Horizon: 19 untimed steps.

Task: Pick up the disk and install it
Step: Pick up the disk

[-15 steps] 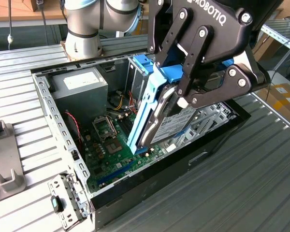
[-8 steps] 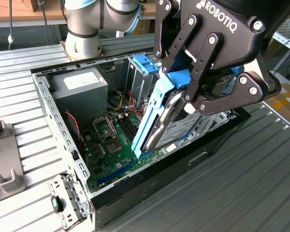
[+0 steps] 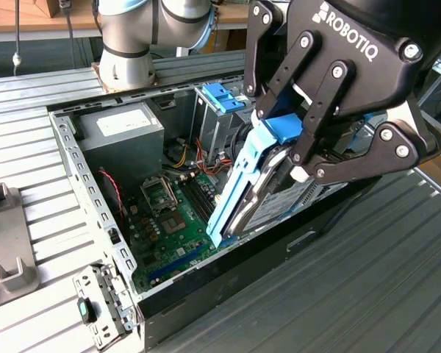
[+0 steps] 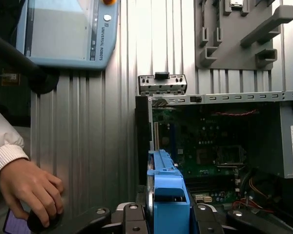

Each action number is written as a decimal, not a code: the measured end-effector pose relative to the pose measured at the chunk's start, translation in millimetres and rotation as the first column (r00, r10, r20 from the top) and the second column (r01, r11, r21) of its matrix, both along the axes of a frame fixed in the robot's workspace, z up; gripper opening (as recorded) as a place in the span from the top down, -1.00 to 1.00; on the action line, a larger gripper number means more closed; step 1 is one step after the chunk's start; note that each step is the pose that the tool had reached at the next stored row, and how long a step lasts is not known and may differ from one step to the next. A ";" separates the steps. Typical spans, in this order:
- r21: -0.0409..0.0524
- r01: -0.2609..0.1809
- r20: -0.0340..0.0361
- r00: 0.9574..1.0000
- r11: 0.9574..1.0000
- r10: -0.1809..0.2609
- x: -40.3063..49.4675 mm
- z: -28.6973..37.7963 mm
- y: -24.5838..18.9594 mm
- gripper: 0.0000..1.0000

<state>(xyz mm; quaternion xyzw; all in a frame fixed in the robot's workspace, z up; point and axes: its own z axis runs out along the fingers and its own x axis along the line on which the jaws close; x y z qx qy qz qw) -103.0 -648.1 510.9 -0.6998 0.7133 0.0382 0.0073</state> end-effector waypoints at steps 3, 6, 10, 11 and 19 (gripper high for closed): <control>0.000 0.000 0.000 1.000 1.000 0.000 0.9 -0.3 -2.9 0.26; 0.000 0.000 0.000 1.000 1.000 0.000 1.7 -0.6 -5.7 0.26; 0.000 0.000 0.000 1.000 1.000 0.000 2.6 -0.8 -9.4 0.26; 0.000 0.000 0.000 1.000 1.000 0.000 2.9 -0.9 -11.1 0.26; 0.000 0.000 0.000 1.000 1.000 0.000 5.3 -1.6 -20.5 0.26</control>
